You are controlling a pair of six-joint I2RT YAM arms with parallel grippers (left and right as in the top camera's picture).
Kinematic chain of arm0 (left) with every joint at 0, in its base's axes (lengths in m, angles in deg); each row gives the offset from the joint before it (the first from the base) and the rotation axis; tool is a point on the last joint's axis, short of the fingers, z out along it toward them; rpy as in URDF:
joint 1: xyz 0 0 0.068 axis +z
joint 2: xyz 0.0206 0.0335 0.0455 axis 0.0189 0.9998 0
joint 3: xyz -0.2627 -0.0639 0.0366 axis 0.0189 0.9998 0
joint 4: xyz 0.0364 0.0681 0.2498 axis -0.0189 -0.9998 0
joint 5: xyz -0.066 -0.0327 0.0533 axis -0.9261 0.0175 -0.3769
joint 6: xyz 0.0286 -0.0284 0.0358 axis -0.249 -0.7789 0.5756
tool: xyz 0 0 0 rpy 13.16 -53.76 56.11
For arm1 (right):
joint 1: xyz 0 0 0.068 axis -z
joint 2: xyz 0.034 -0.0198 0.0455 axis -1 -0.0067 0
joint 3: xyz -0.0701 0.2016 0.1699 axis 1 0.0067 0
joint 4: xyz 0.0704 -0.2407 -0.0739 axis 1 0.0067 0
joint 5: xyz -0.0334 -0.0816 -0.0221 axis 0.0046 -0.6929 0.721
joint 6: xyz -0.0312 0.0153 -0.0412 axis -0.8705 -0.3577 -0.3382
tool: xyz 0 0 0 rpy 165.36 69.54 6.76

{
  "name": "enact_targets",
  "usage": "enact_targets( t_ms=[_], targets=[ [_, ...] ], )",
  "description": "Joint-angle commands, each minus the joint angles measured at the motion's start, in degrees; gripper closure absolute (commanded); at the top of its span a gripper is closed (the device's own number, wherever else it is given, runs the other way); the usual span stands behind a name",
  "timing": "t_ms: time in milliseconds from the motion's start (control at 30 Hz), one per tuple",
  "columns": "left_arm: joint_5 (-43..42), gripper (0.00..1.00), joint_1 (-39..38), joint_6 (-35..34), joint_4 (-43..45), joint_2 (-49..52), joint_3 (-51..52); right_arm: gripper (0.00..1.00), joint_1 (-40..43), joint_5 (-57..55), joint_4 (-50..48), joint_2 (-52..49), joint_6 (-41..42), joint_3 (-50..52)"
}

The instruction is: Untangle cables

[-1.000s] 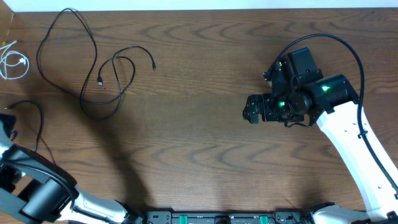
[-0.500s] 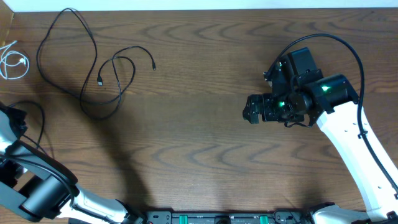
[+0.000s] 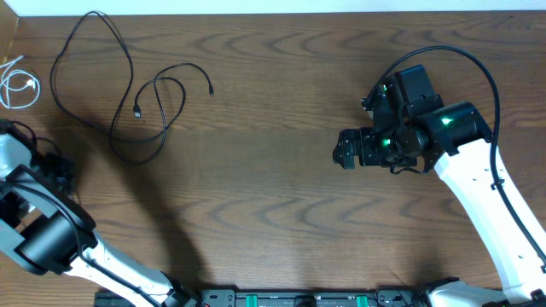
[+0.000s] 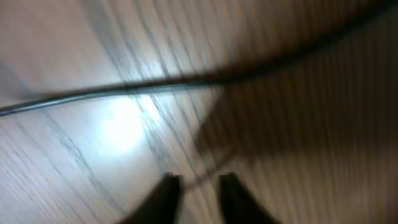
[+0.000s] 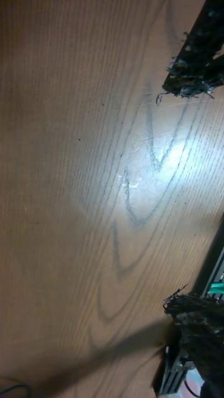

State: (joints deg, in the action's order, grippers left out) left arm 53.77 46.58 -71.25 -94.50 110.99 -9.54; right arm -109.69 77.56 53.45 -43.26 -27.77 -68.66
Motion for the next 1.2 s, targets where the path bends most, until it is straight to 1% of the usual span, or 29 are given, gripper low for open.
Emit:
enact_targets(
  t_ms=[0, 167, 267, 300, 333, 433, 500, 533, 600, 667, 767, 833, 933, 1000, 1067, 1167],
  targets=[
    [-0.3, 0.39, -1.2, 0.1, -1.1, 0.0, 0.3, 0.01, -0.3, 0.4, 0.1, -0.3, 0.8, 0.0],
    [-0.3, 0.37, -1.6, 0.1, -3.0, -5.3, -2.3, 0.01, -0.3, 0.4, 0.6, -0.3, 0.7, 0.0],
    [-0.6, 0.36, -1.6, -0.1, -2.6, -10.7, -3.7, 0.01, -0.3, 0.3, 0.5, -0.3, 0.7, 0.0],
    [-1.5, 0.34, -1.6, -0.1, -1.9, -12.7, -4.0, 0.01, -0.3, 0.3, 0.5, -0.3, 0.7, 0.0],
    [-3.1, 0.33, -1.6, -0.1, -0.9, -15.0, -4.1, 0.01, -0.3, 0.3, 0.5, -0.3, 0.7, 0.0],
    [-11.3, 0.28, -1.6, -0.3, 2.7, -21.4, -4.1, 0.01, -0.3, 0.3, 0.4, -0.3, 0.7, 0.0],
    [-16.2, 0.27, -1.6, -2.9, 4.8, -25.0, -4.1, 0.01, -0.3, 0.3, 0.4, -0.3, 0.7, 0.0],
    [-17.5, 0.27, -1.6, -5.5, 5.8, -26.8, -4.1, 0.01, -0.3, 0.3, 0.4, -0.3, 0.7, 0.0],
    [-17.6, 0.27, -1.6, -9.5, 7.2, -29.2, -4.1, 0.01, -0.3, 0.3, 0.4, -0.3, 0.7, 0.0],
    [-13.1, 0.27, -1.6, -12.1, 7.4, -30.7, -4.1, 0.01, -0.3, 0.3, 0.5, -0.3, 0.7, 0.0],
    [-1.1, 0.27, -1.4, -14.8, 4.3, -31.0, -4.1, 0.01, -0.3, 0.3, 1.0, -0.3, 0.5, 0.0],
    [7.8, 0.27, -1.0, -15.0, 1.3, -30.2, -4.0, 0.01, -0.3, 0.3, 1.3, -0.3, 0.2, 0.1],
    [18.3, 0.27, 0.0, -15.0, -1.9, -28.3, -3.3, 0.01, -0.3, 0.3, 1.5, -0.3, 0.1, 0.2],
    [22.0, 0.27, 1.1, -14.9, -2.8, -26.9, -2.5, 0.01, -0.3, 0.3, 1.5, -0.3, 0.1, 0.2],
    [23.4, 0.26, 2.7, -15.0, -3.3, -25.0, -1.7, 0.01, -0.3, 0.3, 1.5, -0.3, 0.1, 0.2],
    [23.4, 0.16, 4.3, -15.6, -3.1, -22.7, -1.4, 0.01, -0.3, 0.3, 1.7, -0.3, 0.1, 0.2]
  ],
)
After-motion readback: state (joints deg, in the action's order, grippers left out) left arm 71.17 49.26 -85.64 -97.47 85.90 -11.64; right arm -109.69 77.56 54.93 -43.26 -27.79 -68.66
